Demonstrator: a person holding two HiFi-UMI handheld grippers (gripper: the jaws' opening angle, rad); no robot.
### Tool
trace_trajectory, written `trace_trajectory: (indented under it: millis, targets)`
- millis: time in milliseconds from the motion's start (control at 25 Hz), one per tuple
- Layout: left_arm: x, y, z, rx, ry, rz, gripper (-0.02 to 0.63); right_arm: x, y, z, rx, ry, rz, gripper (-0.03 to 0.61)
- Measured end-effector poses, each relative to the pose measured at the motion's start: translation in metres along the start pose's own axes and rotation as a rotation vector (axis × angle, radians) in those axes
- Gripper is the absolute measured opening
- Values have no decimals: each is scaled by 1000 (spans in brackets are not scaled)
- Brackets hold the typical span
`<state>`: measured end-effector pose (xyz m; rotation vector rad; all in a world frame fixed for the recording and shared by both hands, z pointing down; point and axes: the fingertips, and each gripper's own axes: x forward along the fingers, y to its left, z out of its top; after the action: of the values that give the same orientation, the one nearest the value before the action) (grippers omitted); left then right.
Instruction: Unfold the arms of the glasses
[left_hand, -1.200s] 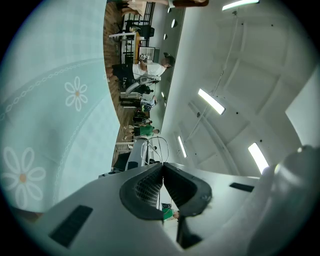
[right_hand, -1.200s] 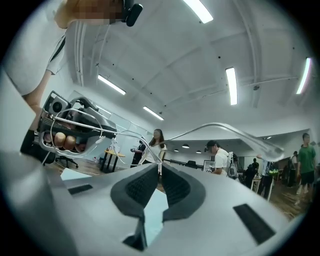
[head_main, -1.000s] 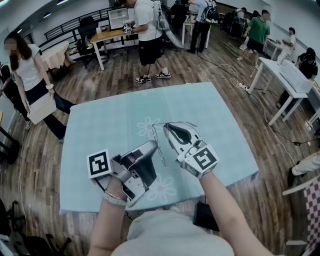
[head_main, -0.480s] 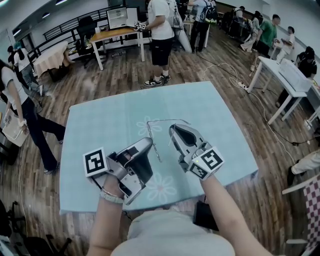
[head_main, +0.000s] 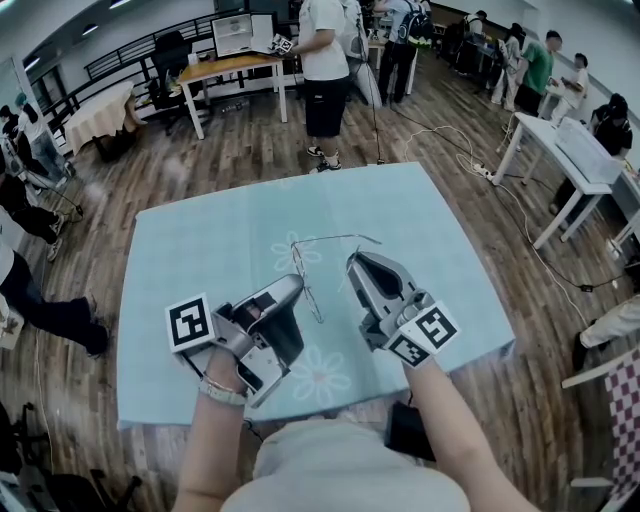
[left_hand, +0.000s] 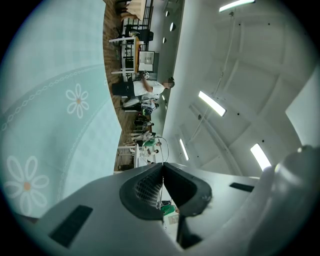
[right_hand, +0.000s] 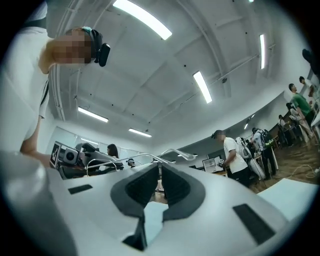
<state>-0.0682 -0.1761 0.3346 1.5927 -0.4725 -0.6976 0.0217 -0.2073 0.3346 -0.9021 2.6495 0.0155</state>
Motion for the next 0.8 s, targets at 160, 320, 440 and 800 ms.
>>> trace_trajectory:
  millis: [160, 320, 440, 800]
  targets:
    - [2, 2, 0, 2, 1, -1, 11, -3, 4, 3, 7, -10, 14, 26]
    - [3, 0, 0, 4, 2, -4, 11, -5, 2, -12, -24, 58, 2, 28]
    - [4, -1, 0, 4, 3, -7, 11, -3, -4, -26, -30, 119, -18, 61]
    - [3, 0, 4, 5, 4, 0, 11, 17, -14, -33, 41, 109, -52, 150]
